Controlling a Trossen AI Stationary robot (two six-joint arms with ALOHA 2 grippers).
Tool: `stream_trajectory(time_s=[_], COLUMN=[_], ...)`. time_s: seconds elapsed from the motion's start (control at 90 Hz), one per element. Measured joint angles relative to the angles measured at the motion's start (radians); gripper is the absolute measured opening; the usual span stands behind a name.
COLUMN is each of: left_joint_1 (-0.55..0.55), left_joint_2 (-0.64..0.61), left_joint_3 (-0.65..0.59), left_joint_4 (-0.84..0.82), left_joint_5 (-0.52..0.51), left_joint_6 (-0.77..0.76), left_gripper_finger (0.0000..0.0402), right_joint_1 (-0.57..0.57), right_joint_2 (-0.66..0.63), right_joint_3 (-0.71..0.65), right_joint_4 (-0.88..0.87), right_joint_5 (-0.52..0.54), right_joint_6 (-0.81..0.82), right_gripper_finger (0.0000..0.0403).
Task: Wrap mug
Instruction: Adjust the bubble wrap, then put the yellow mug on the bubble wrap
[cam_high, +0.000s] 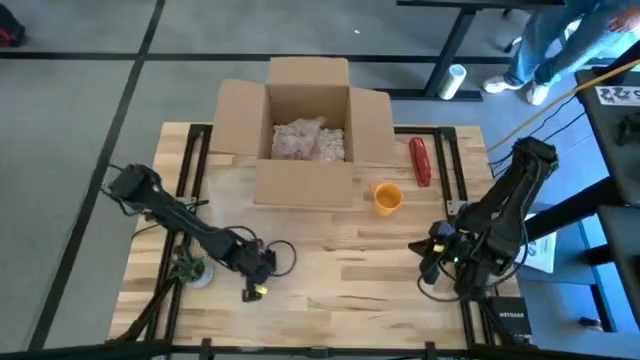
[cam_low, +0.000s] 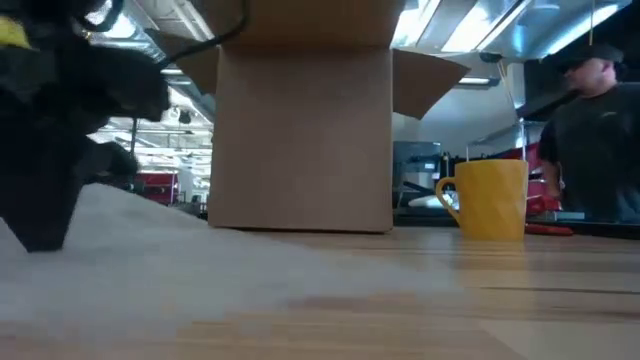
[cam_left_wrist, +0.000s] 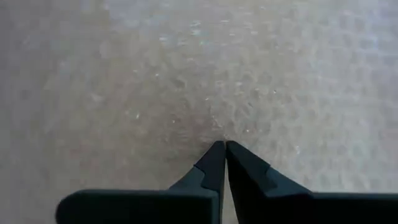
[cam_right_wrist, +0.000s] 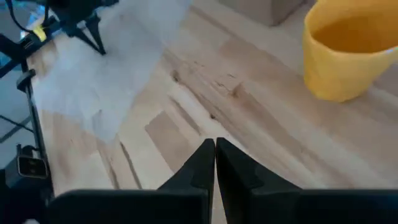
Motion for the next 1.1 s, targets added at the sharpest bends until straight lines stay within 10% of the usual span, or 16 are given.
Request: stream_trajectory(time_s=[0.5,1.1], left_joint_1=[0.245,0.165], left_joint_2=[0.415,0.213], left_joint_3=[0.477,0.562], left_joint_4=[0.383,0.392], left_joint_5=[-0.169,-0.250], left_joint_6=[0.219,0.450], left_gripper_finger=[0.0000,0.0000], right_joint_1=[0.000,-0.177], right_joint_2=[-0.193,-0.192], right_joint_3=[-0.030,-0.030], right_joint_4=[-0.002,-0.056], right_joint_5=[0.080,-0.087], right_joint_6=[-0.220,-0.368], right_gripper_finger=[0.0000,0.0001])
